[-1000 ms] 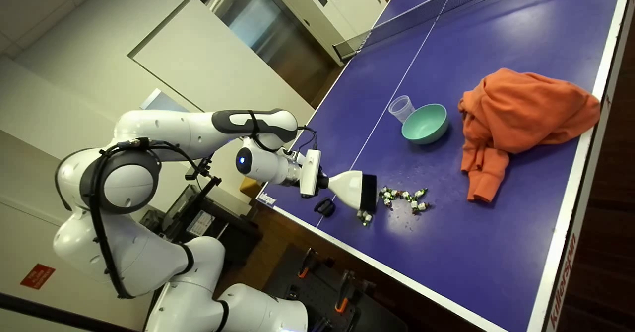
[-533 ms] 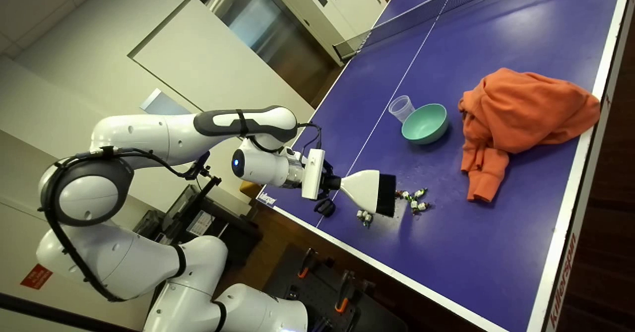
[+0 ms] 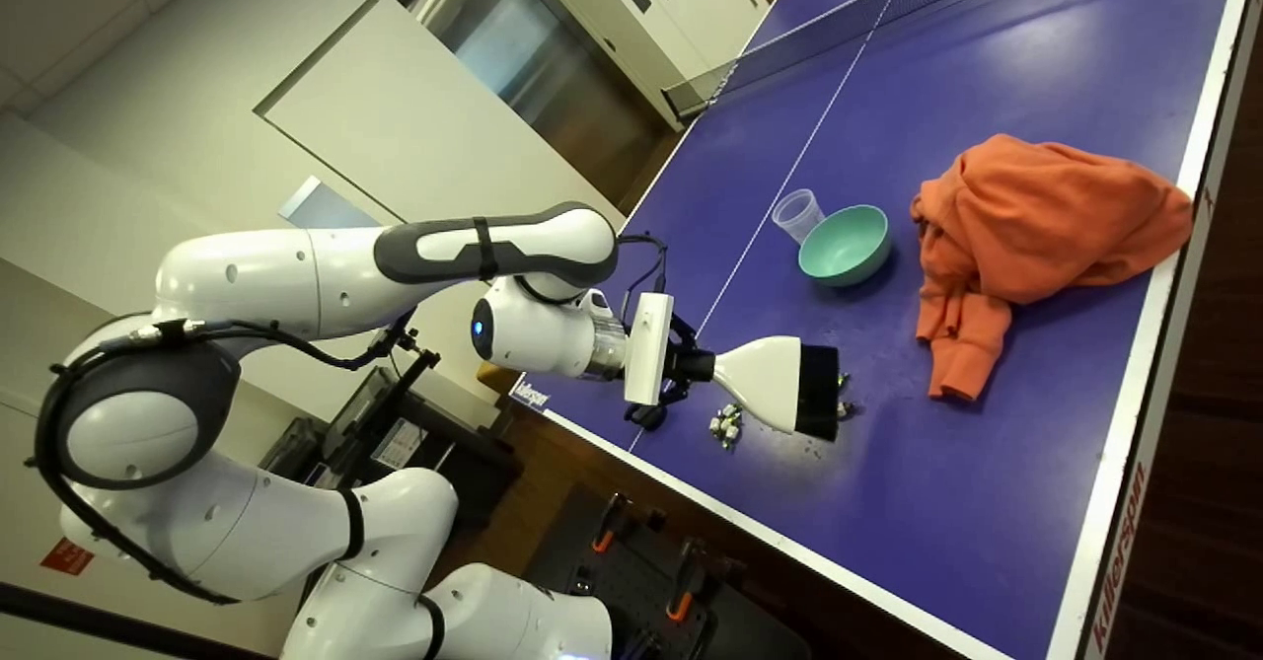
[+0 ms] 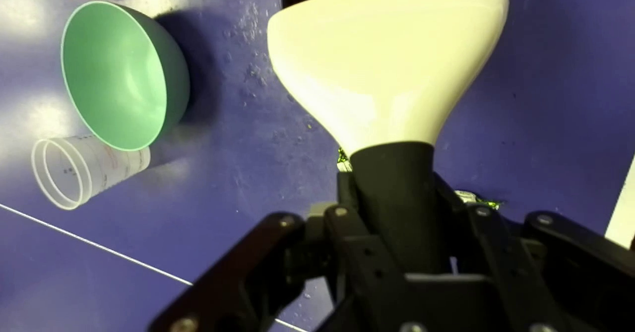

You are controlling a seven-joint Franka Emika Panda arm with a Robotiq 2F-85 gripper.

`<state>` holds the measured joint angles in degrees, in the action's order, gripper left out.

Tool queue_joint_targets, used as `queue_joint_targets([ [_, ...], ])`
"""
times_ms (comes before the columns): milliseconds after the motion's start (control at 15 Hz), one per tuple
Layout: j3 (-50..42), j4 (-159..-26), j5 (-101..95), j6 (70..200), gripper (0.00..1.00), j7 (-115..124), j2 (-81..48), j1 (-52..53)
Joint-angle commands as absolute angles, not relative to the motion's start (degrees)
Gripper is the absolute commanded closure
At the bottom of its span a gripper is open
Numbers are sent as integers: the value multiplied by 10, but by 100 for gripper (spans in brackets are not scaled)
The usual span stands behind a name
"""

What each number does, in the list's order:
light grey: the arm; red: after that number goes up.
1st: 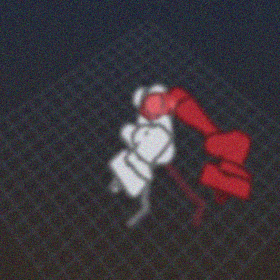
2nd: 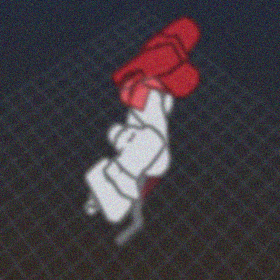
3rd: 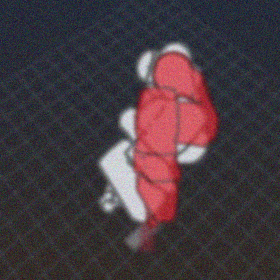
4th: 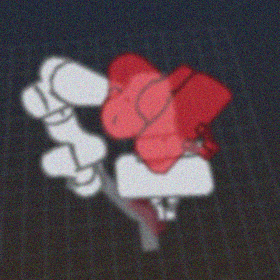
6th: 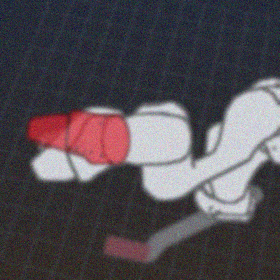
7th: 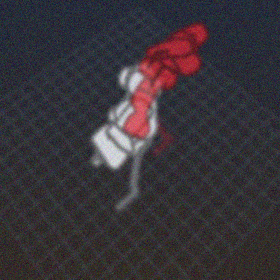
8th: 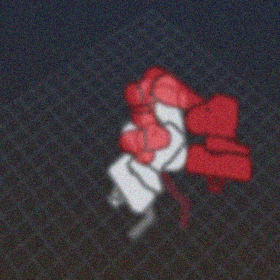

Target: Sweep the candy to the left using the white and black brush

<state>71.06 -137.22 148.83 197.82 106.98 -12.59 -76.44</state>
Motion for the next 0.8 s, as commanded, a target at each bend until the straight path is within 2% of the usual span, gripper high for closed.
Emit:
queue_joint_targets([
  [0, 711, -1373, 1488, 1978, 63, 1070, -128, -761],
  [200, 711, -1373, 1488, 1978, 63, 1071, -128, -755],
  [267, 708, -1370, 1487, 1977, 88, 1075, -123, -752],
  [733, 653, -1365, 1470, 1978, 88, 1068, -133, -715],
])
